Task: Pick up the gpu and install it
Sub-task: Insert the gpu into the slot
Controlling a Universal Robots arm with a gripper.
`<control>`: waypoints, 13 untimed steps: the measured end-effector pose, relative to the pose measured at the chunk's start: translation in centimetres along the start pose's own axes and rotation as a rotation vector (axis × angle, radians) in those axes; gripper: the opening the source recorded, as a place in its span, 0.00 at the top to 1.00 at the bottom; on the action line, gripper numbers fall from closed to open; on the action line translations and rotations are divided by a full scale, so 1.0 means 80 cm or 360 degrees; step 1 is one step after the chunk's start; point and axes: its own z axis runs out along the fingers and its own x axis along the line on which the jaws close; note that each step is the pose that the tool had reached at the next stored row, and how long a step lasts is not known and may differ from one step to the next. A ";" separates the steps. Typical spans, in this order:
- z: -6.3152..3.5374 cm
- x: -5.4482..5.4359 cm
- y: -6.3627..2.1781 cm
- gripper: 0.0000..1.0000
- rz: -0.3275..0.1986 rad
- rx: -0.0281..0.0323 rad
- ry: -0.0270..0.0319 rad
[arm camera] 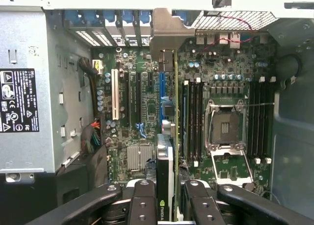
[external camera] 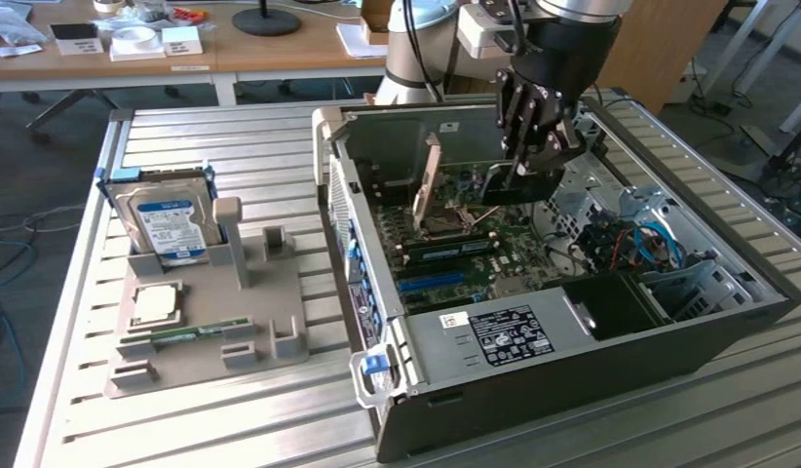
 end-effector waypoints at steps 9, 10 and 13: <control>-0.001 0.001 0.002 0.73 0.0000 -0.00001 0.00001; -0.001 0.001 0.002 0.73 0.0000 0.00000 -0.00001; 0.004 0.001 0.002 0.73 0.0000 0.00000 -0.00001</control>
